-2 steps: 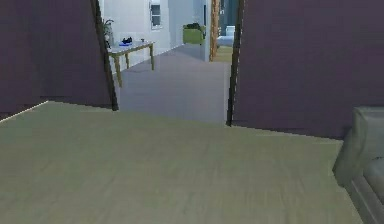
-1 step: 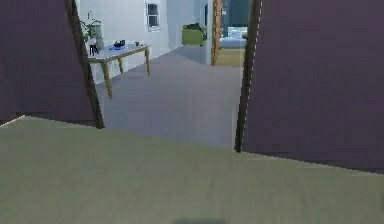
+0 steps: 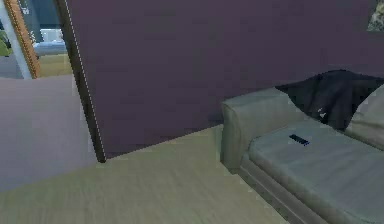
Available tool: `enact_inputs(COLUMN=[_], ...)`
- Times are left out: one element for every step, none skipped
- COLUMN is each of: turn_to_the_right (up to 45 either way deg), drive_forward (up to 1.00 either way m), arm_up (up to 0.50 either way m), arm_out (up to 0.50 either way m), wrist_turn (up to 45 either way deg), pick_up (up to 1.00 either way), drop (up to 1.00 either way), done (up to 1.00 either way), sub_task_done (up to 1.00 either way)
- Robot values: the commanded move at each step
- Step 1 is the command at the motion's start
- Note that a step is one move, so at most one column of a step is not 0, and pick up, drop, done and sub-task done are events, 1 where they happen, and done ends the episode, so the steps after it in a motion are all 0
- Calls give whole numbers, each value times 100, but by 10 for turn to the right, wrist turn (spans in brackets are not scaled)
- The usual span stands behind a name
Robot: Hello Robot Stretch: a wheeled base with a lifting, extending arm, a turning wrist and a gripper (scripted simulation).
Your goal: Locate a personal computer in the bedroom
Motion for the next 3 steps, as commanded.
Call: enact_inputs(turn_to_the_right=[180, 0, -450], drive_forward=[0, 5, 0], arm_up=[0, 0, 0], arm_out=[0, 0, 0], wrist_turn=[0, 0, 0], pick_up=[0, 0, 0], drop=[0, 0, 0], done=[0, 0, 0], sub_task_done=[0, 0, 0])
